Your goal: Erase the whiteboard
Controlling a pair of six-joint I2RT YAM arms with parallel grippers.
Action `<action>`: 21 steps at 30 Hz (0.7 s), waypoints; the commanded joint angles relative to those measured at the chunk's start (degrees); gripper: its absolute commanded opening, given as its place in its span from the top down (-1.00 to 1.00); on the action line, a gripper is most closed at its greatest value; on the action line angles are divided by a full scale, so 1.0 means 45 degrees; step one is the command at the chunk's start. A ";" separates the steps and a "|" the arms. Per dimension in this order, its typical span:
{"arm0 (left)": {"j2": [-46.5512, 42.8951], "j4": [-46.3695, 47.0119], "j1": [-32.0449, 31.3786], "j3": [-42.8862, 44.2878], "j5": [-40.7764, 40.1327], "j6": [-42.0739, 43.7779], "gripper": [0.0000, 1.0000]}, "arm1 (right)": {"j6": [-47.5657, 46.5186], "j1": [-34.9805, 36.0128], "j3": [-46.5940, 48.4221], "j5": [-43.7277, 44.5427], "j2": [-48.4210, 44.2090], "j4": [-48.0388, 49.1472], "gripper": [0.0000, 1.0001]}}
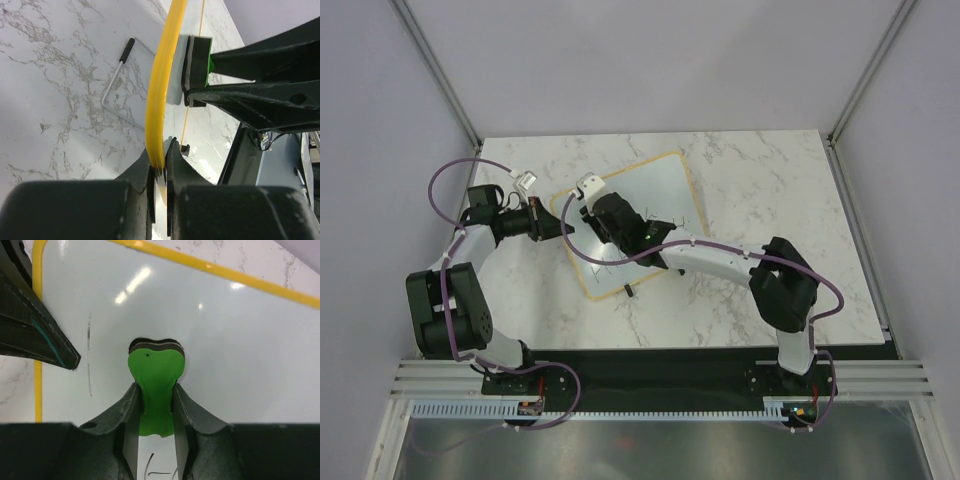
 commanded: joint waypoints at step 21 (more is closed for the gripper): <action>-0.0692 0.0594 -0.0057 0.0606 -0.2965 0.3057 0.96 | 0.1229 0.0777 0.2200 -0.0842 0.2222 -0.3769 1.00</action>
